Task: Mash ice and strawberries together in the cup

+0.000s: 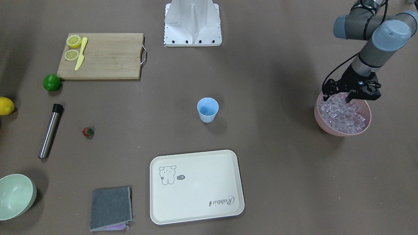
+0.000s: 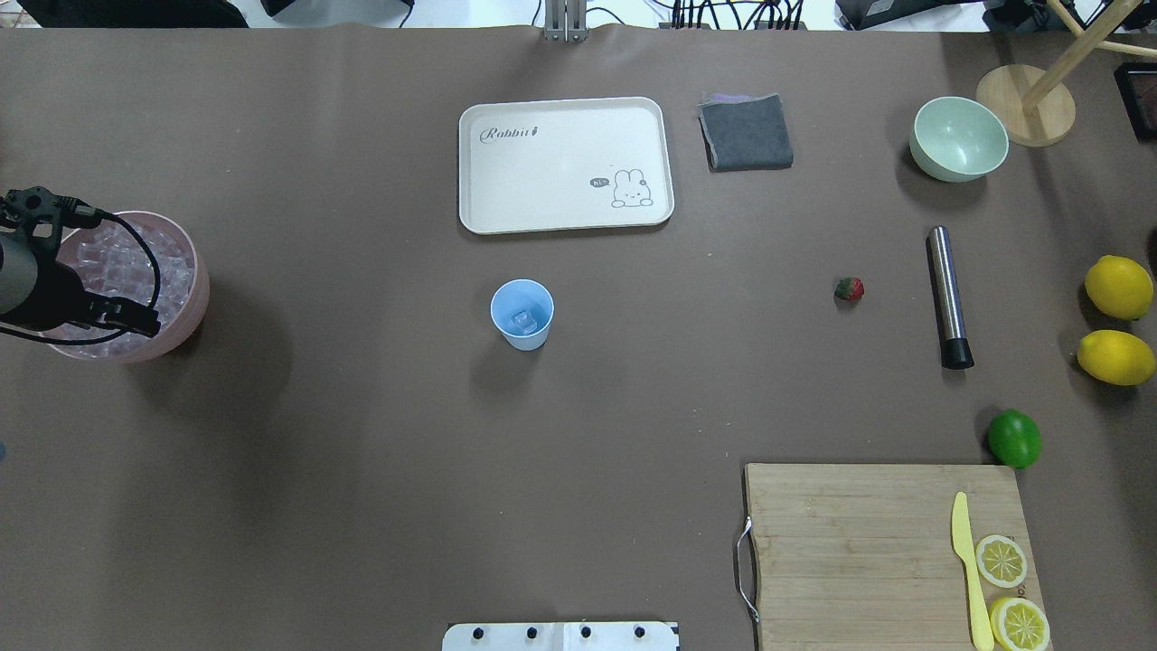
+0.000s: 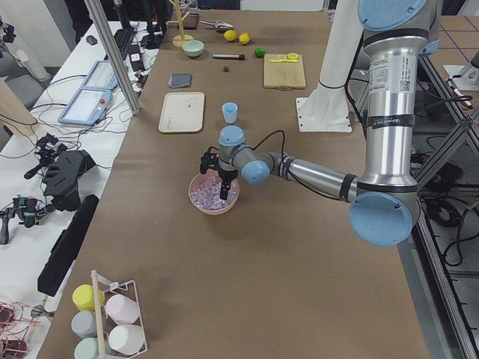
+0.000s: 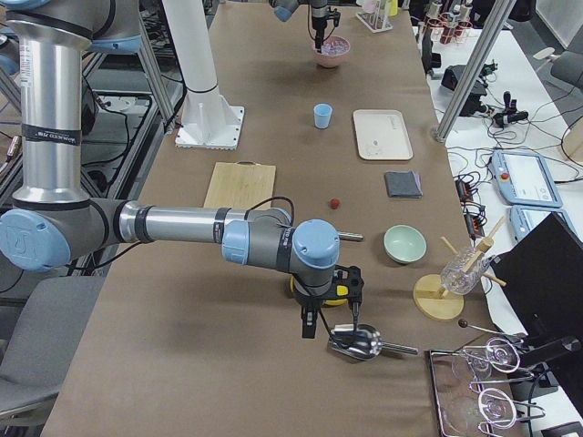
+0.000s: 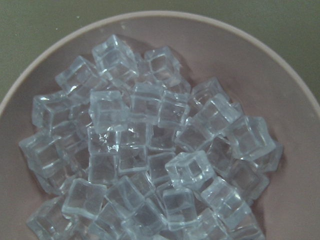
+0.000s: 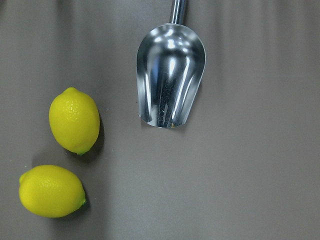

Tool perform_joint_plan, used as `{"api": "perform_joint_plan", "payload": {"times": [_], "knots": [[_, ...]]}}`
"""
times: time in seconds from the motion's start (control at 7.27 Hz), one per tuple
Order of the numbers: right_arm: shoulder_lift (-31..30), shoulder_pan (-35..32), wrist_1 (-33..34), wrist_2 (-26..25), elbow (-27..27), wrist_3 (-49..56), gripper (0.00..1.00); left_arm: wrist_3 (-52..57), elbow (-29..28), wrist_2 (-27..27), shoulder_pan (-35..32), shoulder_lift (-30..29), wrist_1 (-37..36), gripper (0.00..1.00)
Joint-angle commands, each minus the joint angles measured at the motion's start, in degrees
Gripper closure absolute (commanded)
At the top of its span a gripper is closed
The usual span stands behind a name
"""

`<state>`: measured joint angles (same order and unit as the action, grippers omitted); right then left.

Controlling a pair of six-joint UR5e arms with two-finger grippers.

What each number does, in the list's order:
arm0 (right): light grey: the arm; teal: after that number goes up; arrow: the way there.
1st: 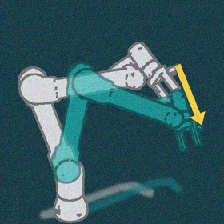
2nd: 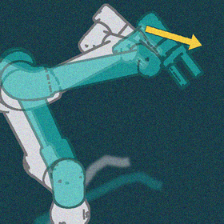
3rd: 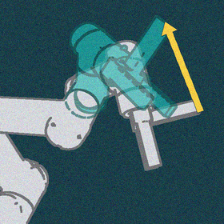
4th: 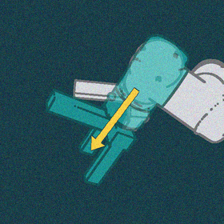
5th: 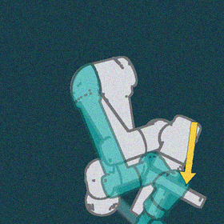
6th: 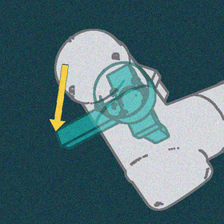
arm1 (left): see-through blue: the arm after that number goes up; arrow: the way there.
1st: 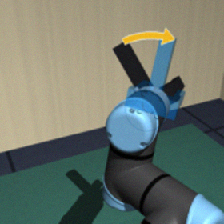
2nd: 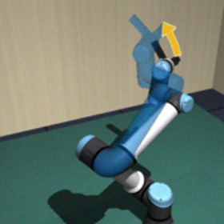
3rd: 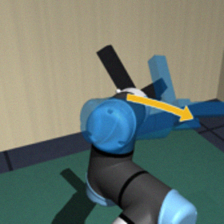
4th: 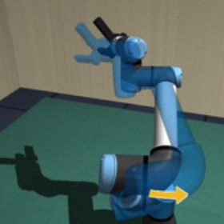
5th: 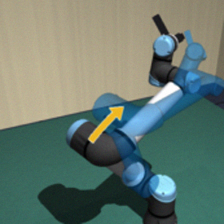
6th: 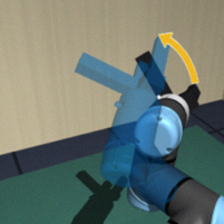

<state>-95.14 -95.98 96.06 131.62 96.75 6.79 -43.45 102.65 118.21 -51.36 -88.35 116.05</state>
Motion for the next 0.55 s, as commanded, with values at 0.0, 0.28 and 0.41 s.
{"api": "perform_joint_plan", "payload": {"times": [0.0,0.28,0.41], "knots": [[0.0,0.0,0.0,0.0,0.0,0.0,0.00,0.0,-0.2,0.0,0.4,-0.2,0.0,0.10],[0.0,0.0,0.0,0.0,0.1,0.0,0.00,0.1,-0.4,0.0,0.4,-0.2,0.0,0.12],[0.0,0.0,0.0,0.0,0.2,0.0,0.00,0.1,-0.6,0.0,0.4,-0.2,0.0,0.20]]}}
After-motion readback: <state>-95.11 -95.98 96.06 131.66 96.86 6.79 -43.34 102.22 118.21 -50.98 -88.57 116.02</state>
